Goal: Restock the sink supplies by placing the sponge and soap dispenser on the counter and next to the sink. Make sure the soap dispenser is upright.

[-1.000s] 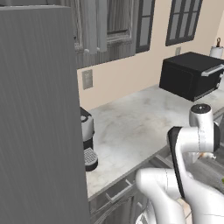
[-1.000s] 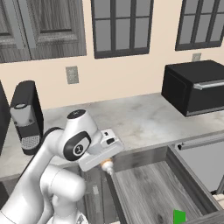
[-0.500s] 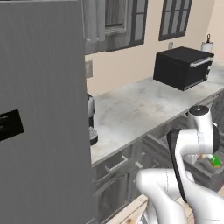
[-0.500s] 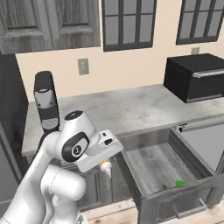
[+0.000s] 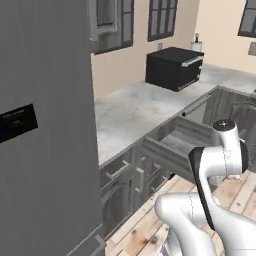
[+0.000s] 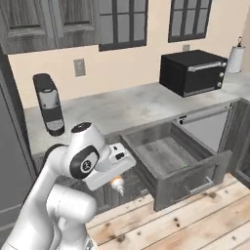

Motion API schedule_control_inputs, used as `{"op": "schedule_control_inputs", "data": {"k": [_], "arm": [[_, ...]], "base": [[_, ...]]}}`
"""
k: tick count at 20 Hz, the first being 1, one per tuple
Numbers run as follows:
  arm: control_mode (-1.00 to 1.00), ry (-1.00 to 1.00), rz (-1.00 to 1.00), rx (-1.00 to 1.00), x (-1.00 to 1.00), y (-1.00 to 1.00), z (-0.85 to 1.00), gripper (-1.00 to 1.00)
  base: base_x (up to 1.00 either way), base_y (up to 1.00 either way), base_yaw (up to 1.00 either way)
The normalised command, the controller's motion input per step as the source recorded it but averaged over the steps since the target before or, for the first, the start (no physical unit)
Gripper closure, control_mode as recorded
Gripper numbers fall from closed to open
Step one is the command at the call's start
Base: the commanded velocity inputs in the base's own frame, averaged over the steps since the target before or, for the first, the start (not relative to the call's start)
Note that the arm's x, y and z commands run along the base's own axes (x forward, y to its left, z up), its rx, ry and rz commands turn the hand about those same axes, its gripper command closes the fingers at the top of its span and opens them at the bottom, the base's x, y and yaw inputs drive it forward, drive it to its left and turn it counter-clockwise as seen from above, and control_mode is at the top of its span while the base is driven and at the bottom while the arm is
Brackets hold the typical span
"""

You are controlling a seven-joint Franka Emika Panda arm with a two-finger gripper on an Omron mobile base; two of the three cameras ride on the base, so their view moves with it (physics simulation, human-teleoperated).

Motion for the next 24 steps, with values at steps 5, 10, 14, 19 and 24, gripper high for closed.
{"op": "schedule_control_inputs", "data": {"k": [5,10,14,19,24], "arm": [[1.0,0.0,0.0,0.0,0.0,0.0,0.0,1.0],[1.0,0.0,0.0,0.0,0.0,0.0,0.0,1.0],[1.0,0.0,0.0,0.0,0.0,0.0,0.0,1.0],[1.0,0.0,0.0,0.0,0.0,0.0,0.0,1.0],[1.0,0.0,0.0,0.0,0.0,0.0,0.0,1.0]], "base": [[-0.39,-0.09,-0.66],[0.1,-0.45,-0.6],[0.51,-0.82,-0.51],[0.93,-0.89,-0.41],[1.0,-0.72,-0.26]]}}
